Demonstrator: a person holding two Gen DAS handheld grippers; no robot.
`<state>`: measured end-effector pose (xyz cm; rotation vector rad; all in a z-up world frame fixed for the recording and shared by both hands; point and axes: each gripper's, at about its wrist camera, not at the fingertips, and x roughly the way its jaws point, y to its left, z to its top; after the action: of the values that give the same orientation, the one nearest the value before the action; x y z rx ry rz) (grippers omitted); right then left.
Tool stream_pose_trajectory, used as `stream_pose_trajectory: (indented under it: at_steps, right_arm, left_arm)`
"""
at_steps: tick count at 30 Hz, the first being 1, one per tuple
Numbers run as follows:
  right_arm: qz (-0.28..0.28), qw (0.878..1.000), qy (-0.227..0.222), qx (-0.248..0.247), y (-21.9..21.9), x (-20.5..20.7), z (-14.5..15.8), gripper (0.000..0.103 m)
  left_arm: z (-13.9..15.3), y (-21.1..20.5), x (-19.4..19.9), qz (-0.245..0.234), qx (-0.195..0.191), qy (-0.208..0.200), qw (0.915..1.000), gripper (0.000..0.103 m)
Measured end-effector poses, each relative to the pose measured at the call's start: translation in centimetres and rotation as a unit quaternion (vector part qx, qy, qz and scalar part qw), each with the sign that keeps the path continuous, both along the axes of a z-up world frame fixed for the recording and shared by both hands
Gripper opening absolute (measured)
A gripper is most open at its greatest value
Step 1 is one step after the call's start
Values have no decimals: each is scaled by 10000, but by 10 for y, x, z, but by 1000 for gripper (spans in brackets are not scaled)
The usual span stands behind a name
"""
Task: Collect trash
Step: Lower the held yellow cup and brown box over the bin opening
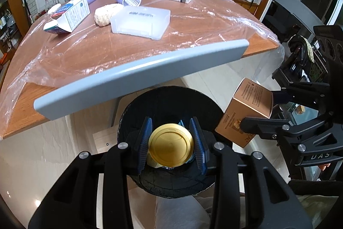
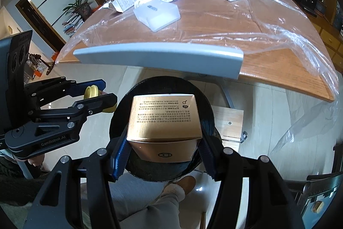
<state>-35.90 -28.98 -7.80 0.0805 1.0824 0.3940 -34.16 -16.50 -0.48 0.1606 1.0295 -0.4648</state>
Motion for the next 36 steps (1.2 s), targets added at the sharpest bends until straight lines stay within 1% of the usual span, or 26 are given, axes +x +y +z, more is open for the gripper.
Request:
stream_pose_trajectory:
  at_steps: [18,36]
  right_arm:
    - [-49,9995,274,-141,3,3,-26,57]
    - [-47,9984,469,-323,3,20,-49,57]
  left_arm:
    - [-30,0,-2,-60,313,241,9992,38]
    - [-58,-4,6,-104,703,472,9964,38]
